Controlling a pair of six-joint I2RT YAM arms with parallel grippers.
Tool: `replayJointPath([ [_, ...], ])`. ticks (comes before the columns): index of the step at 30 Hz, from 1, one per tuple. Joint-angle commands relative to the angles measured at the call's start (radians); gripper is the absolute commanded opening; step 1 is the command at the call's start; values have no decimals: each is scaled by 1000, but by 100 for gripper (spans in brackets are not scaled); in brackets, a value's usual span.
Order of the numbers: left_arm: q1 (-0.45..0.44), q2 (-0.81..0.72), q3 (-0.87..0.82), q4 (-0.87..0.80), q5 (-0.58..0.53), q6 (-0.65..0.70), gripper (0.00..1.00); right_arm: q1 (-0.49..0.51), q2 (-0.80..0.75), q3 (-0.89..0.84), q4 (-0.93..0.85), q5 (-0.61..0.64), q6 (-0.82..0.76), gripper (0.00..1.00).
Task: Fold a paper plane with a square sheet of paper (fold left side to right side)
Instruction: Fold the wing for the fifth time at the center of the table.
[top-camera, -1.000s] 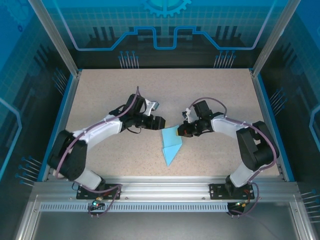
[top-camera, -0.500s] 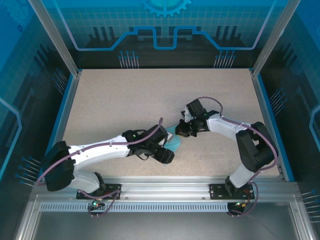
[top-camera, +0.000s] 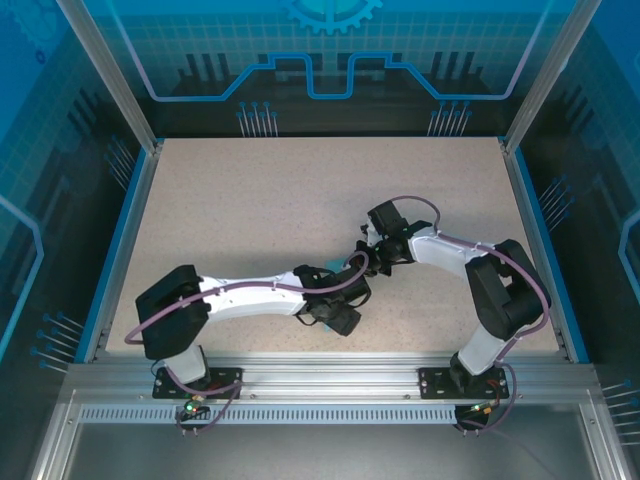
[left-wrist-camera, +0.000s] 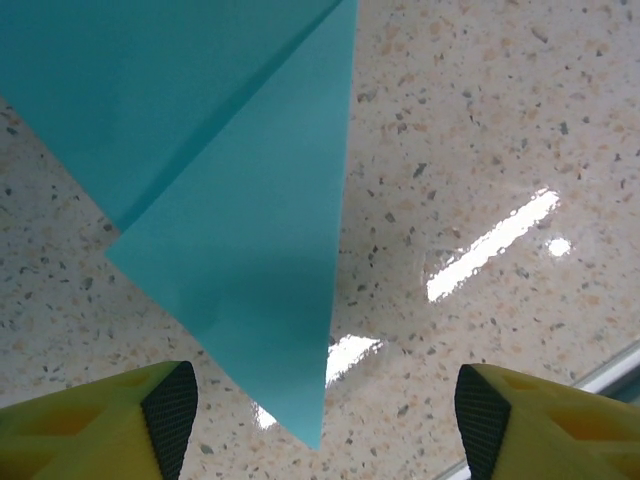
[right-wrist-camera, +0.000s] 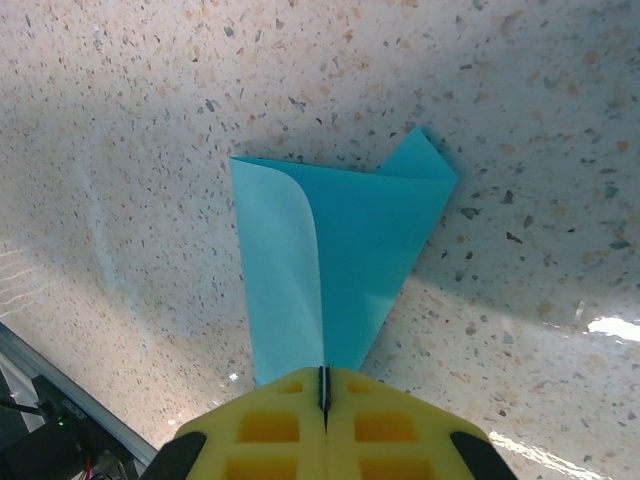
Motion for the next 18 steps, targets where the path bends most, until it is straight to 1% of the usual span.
replayJointPath([
  [1,-18,52,58,-47,-73,-3,72,13,15,26,-23,5,13,0],
  [6,-30,117,100,-77,-116,1,71,13,21,27,-23,5,16,0],
  [10,-31,148,114,-83,-128,0,67,12,26,30,-25,6,13,0],
  [15,-31,169,117,-79,-124,-1,56,13,33,33,-29,8,10,0],
  [18,-31,185,119,-81,-125,3,48,13,39,34,-35,13,6,0],
])
